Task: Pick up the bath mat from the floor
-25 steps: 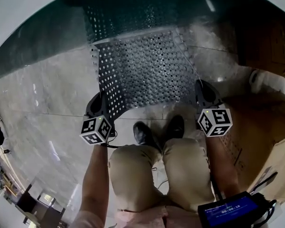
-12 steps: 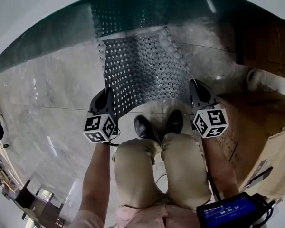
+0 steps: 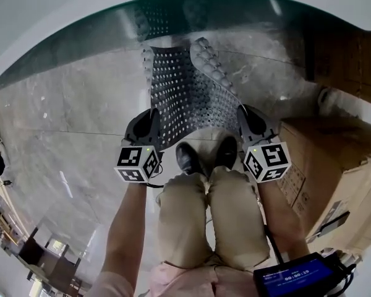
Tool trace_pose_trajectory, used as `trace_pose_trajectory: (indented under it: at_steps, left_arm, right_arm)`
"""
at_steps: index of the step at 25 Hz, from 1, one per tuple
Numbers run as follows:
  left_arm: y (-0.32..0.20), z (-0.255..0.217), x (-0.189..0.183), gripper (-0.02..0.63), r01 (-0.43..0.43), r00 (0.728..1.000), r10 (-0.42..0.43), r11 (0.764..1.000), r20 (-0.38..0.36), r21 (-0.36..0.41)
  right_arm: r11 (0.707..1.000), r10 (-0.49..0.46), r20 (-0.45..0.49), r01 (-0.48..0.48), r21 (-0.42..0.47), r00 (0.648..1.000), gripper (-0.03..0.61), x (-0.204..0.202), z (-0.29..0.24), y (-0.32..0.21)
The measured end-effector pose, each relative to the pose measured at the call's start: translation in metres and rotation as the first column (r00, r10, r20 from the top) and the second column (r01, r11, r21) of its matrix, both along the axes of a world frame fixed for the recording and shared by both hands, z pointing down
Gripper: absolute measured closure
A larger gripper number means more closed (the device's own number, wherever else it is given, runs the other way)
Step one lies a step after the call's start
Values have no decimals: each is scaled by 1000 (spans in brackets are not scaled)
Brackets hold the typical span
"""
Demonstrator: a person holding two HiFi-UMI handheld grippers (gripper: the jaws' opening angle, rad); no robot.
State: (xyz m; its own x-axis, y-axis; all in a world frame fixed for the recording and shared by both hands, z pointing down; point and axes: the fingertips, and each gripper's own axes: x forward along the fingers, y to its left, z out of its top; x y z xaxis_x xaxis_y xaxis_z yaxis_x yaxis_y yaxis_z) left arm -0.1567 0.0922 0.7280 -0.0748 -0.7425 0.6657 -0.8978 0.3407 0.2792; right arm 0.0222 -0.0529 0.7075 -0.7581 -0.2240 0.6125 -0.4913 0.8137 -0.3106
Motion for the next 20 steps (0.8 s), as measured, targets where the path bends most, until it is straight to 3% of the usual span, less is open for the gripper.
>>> trace_pose_trajectory:
  at_steps: [12,20]
  left_arm:
    - [0,-62,17,580,-81,997,81,997,6,11]
    - [6,-116,27,580,-92,996,92,995,-5,29]
  right_arm:
    - [997,-70,7,70,-16,998,552,-13,-58,29]
    - [994,-112,20,113,-12,993,552,-20,-111,43]
